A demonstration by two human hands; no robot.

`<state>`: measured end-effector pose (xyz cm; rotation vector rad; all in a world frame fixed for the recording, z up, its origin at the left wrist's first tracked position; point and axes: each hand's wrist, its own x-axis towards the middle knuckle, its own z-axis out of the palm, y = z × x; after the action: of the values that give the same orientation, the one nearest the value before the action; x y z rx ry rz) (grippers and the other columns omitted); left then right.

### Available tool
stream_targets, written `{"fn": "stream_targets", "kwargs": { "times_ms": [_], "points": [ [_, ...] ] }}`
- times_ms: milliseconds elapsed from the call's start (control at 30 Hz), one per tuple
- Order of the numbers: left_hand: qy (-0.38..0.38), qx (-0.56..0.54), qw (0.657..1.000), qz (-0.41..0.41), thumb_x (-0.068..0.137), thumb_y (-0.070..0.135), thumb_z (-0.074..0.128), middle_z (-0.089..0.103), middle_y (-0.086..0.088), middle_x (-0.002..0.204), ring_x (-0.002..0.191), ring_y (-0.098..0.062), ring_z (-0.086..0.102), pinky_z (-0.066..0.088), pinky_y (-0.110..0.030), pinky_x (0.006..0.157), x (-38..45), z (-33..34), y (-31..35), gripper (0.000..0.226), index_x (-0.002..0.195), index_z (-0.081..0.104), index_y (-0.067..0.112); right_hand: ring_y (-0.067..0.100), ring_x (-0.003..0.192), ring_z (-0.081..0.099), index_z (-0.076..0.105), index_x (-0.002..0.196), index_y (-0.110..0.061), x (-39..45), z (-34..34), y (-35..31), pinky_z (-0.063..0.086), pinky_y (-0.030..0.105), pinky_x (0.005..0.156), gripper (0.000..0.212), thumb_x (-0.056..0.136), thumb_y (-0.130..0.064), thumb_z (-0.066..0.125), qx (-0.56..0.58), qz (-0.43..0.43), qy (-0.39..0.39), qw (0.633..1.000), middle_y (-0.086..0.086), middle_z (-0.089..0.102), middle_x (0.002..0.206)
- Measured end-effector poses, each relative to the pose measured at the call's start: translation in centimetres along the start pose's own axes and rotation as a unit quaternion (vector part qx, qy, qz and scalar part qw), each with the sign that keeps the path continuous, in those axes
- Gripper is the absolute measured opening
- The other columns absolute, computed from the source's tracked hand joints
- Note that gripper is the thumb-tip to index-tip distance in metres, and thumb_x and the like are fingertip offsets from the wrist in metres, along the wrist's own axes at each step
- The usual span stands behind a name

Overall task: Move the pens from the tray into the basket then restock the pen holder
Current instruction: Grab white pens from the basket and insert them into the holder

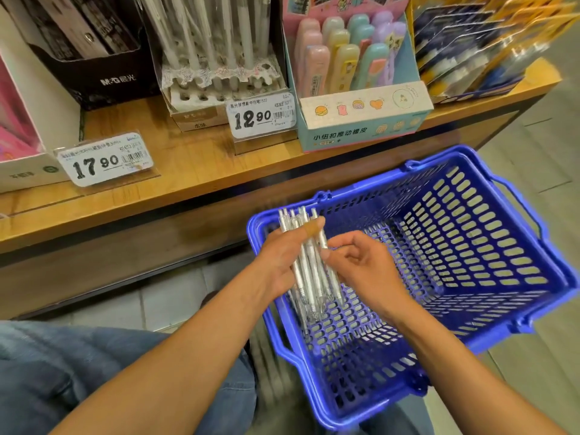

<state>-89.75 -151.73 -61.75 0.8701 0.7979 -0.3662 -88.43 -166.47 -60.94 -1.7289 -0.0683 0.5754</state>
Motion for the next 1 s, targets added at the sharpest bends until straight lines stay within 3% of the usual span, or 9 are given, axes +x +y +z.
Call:
{"fn": "stream_targets", "kwargs": {
  "times_ms": [133, 200, 267, 300, 500, 600, 733, 800, 1000],
  "points": [
    [-0.024, -0.017, 0.999, -0.017, 0.058, 0.028, 0.087, 0.071, -0.025, 0.109, 0.089, -0.037, 0.072, 0.059, -0.046, 0.07, -0.9, 0.1, 0.1, 0.076, 0.121, 0.058, -0.002, 0.015, 0.052, 0.054, 0.063, 0.088, -0.008, -0.1, 1.7, -1.2, 0.048, 0.03, 0.052, 0.019, 0.082, -0.018, 0.077, -0.041, -0.015, 0.018, 0.999, 0.006, 0.06, 0.063],
    [-0.03, -0.032, 0.999, -0.01, 0.061, 0.02, 0.087, 0.068, -0.027, 0.114, 0.098, -0.04, 0.07, 0.059, -0.049, 0.079, -1.0, 0.0, 0.2, 0.068, 0.12, 0.06, -0.001, 0.013, 0.053, 0.053, 0.063, 0.083, -0.007, 0.4, 2.1, -1.3, 0.05, 0.034, 0.055, 0.021, 0.079, -0.02, 0.079, -0.063, -0.03, 0.028, 0.997, 0.002, 0.058, 0.061],
    [-0.041, -0.034, 0.999, 0.001, 0.075, 0.007, 0.079, 0.07, -0.026, 0.098, 0.096, -0.039, 0.07, 0.058, -0.051, 0.082, -1.0, -0.2, 0.3, 0.013, 0.086, 0.073, 0.004, 0.011, 0.053, 0.053, 0.064, 0.076, -0.011, 0.8, 2.3, -1.1, 0.051, 0.035, 0.056, 0.022, 0.075, -0.024, 0.082, -0.086, -0.044, 0.027, 0.995, -0.003, 0.059, 0.059],
    [-0.036, -0.034, 0.999, 0.007, 0.08, 0.002, 0.073, 0.069, -0.024, 0.088, 0.086, -0.037, 0.071, 0.059, -0.049, 0.078, -0.7, -0.4, 0.3, 0.009, 0.073, 0.073, 0.006, 0.01, 0.052, 0.053, 0.065, 0.073, -0.013, 0.9, 2.4, -1.1, 0.051, 0.034, 0.055, 0.022, 0.074, -0.024, 0.083, -0.085, -0.049, 0.019, 0.995, -0.004, 0.059, 0.058],
    [-0.01, 0.006, 0.999, 0.049, 0.086, -0.001, 0.061, 0.057, -0.007, 0.056, 0.048, -0.014, 0.057, 0.049, -0.023, 0.049, 0.1, -1.0, 1.4, 0.032, 0.058, 0.07, 0.011, 0.013, 0.048, 0.051, 0.062, 0.066, -0.018, 4.4, 0.4, 1.8, 0.038, 0.023, 0.044, 0.028, 0.092, -0.027, 0.064, 0.063, 0.031, -0.022, 0.997, 0.001, 0.061, 0.059],
    [-0.016, 0.009, 0.998, 0.059, 0.087, -0.002, 0.058, 0.057, -0.002, 0.051, 0.043, -0.01, 0.055, 0.047, -0.021, 0.048, 0.5, -1.5, 1.9, 0.044, 0.049, 0.072, 0.016, 0.015, 0.058, 0.054, 0.061, 0.077, -0.009, 7.5, -0.2, 7.4, 0.044, 0.025, 0.052, 0.019, 0.094, -0.015, 0.06, -0.089, 0.128, -0.023, 0.987, 0.005, 0.061, 0.069],
    [-0.021, -0.014, 0.998, 0.05, 0.086, -0.006, 0.058, 0.056, -0.002, 0.052, 0.044, -0.011, 0.055, 0.047, -0.021, 0.045, 0.6, -1.6, 1.7, 0.019, 0.08, 0.059, 0.011, 0.028, 0.082, 0.058, 0.05, 0.083, -0.009, 9.3, 0.7, 15.1, 0.049, 0.036, 0.076, 0.012, 0.094, -0.01, 0.053, -0.366, 0.208, -0.083, 0.903, 0.018, 0.06, 0.09],
    [-0.022, -0.019, 0.999, 0.043, 0.086, -0.006, 0.057, 0.056, -0.002, 0.053, 0.044, -0.011, 0.056, 0.047, -0.021, 0.045, 0.6, -1.8, 1.6, 0.018, 0.085, 0.057, 0.011, 0.034, 0.089, 0.057, 0.05, 0.094, -0.009, 9.5, 1.5, 17.1, 0.051, 0.041, 0.08, 0.003, 0.095, -0.011, 0.052, -0.421, 0.221, -0.087, 0.875, 0.02, 0.059, 0.099],
    [-0.019, -0.014, 0.999, 0.037, 0.086, -0.005, 0.06, 0.062, -0.002, 0.06, 0.051, -0.011, 0.06, 0.049, -0.023, 0.05, 0.6, -2.0, 1.7, 0.017, 0.086, 0.06, 0.011, 0.036, 0.105, 0.06, 0.047, 0.127, 0.001, 10.2, 2.8, 19.0, 0.047, 0.038, 0.074, 0.034, 0.097, -0.015, 0.051, -0.515, 0.214, -0.082, 0.826, 0.019, 0.058, 0.121]
  ]
}}
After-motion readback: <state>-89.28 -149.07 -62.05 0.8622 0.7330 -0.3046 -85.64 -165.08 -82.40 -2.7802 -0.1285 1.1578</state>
